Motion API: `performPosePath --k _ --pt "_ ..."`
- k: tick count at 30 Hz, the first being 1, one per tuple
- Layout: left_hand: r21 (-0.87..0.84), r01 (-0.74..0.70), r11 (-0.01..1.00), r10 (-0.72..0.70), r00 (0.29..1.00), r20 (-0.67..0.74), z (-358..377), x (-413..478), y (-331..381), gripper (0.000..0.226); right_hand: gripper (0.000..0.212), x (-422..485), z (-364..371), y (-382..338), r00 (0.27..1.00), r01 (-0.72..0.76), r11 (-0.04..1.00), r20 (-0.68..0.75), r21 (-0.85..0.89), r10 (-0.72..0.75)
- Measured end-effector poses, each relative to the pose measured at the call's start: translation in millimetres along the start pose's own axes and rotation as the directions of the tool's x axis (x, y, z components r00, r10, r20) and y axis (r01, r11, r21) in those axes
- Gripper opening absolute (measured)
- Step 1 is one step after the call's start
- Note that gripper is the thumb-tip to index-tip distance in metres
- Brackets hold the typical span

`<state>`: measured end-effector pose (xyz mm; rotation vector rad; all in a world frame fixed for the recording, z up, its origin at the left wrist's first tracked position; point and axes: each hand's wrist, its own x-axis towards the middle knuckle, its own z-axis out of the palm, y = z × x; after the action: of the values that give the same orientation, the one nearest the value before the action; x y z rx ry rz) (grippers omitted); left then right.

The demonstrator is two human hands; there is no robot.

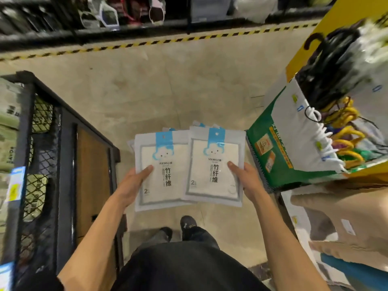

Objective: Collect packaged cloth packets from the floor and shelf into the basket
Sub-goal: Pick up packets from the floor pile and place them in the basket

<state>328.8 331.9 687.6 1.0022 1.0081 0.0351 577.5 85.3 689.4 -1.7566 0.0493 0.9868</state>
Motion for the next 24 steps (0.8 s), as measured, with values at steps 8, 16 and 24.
performPosePath --k 8,16,24 --pt "0.026 -0.053 0.998 0.048 0.984 0.173 -1 -14 19 0.048 0.021 -86 -4 20 0.980 0.122 0.982 -0.174 0.144 -0.097" --pt "0.246 -0.093 0.965 0.000 0.934 0.356 9 -27 9 0.041 0.023 -190 21 84 0.917 0.223 0.928 -0.387 0.299 -0.095" --pt "0.412 -0.127 0.902 -0.105 0.862 0.497 61 -68 -19 0.031 0.015 -292 8 160 0.773 0.311 0.839 -0.632 0.447 0.050"
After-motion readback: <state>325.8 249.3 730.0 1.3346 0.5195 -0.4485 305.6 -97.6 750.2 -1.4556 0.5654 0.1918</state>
